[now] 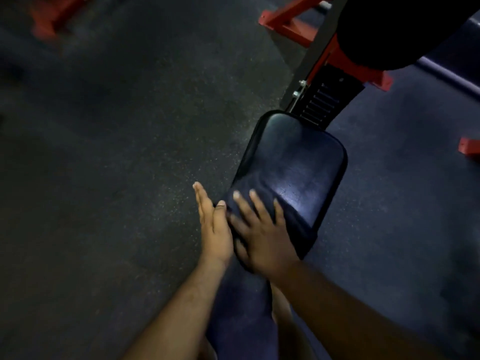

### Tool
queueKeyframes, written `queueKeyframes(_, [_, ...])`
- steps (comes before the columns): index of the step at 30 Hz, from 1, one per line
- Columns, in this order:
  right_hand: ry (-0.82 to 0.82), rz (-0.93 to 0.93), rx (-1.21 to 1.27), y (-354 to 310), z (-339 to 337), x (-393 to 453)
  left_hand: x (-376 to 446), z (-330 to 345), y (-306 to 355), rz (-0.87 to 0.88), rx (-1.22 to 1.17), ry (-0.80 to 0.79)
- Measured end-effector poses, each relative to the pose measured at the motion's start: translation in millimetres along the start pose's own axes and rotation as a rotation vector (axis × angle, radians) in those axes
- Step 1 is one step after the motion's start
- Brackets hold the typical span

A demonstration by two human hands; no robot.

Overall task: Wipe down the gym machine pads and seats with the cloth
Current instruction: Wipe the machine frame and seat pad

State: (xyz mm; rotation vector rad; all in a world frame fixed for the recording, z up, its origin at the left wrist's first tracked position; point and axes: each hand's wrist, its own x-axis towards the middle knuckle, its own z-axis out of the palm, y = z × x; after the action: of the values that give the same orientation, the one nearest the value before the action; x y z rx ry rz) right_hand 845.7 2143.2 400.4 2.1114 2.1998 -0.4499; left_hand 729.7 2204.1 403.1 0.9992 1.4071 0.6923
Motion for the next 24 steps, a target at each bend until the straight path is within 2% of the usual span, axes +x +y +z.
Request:
queueKeyframes(2, [-0.039,-0.139,-0.034,-1.8,4.2,-42.9,-8.7,-6.3,-6.6,-0.011,0.009,0.033])
queueKeyframes(5, [-0.077,-0.232,0.008,16.1,-6.9,-0.1,-13.3,-11.2,-13.6,0.001,0.058,0.07])
queueKeyframes(8, [-0.098,-0.147,0.0,28.7,-27.2,92.8,-7.0,-7.0,-14.7,0.008,0.101,0.11])
queueKeyframes(10, [-0.09,-0.066,-0.023,42.2,-30.5,124.4,-2.0,1.2,-12.8,-0.004,0.151,0.115])
queueKeyframes(14, [-0.012,-0.065,0.037,49.1,-19.6,44.5,9.0,18.3,-5.5,0.02,0.297,0.081])
queueKeyframes(17, [-0.095,-0.1,0.044,76.3,-16.7,1.4,21.7,36.4,5.6,0.09,0.488,0.053])
queueKeyframes(20, [-0.061,-0.113,0.001,108.5,-24.6,60.3,37.1,52.8,12.8,0.134,0.731,0.06])
queueKeyframes(24, [-0.005,0.061,0.029,150.0,-41.9,167.5,42.7,63.5,6.8,0.164,1.003,0.105])
